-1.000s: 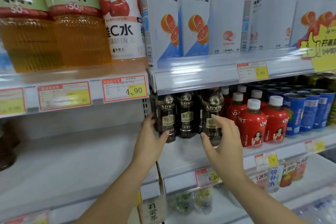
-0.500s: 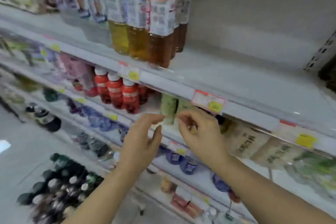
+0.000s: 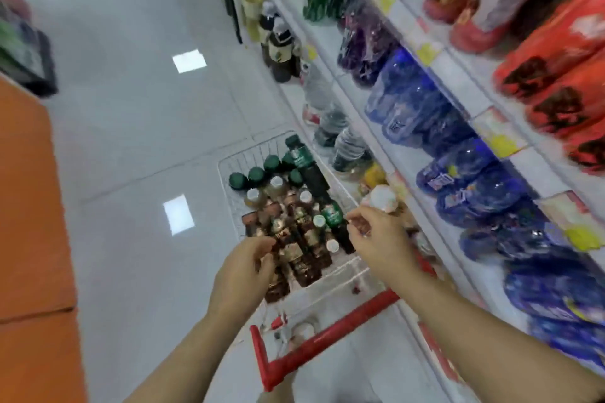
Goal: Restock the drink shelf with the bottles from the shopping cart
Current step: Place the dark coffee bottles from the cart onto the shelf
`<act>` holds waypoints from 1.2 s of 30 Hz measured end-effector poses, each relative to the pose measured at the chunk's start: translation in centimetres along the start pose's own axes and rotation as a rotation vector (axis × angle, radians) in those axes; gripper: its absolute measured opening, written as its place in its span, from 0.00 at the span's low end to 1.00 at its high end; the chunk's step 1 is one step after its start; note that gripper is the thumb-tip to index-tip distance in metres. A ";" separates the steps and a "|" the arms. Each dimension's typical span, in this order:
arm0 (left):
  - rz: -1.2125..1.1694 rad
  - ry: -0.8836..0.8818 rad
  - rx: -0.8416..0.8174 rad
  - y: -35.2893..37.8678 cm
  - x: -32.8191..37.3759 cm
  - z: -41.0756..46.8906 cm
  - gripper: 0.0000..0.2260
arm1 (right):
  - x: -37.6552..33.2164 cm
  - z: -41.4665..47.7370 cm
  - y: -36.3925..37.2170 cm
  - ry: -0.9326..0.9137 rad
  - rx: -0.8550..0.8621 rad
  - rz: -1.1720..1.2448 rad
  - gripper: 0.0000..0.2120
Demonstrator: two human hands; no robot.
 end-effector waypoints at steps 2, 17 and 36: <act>0.005 -0.076 -0.006 0.9 -3.2 1.3 0.11 | 1.4 2.0 4.1 0.075 -0.133 -0.021 0.09; -0.032 -0.175 -0.028 5.9 -11.5 3.8 0.14 | 5.5 4.9 20.0 0.342 -0.468 -0.147 0.36; 0.093 -0.441 -0.072 11.9 -7.9 8.7 0.40 | 6.0 4.7 8.7 0.425 -0.156 0.233 0.25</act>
Point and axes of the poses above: each hand's wrist, its own z-axis towards the middle knuckle, its own y-axis out of the palm, x = y × z, the point moved 3 cm from there along z, towards the middle knuckle, and after that the axes turned 2 degrees about x, right-handed, at the moved point
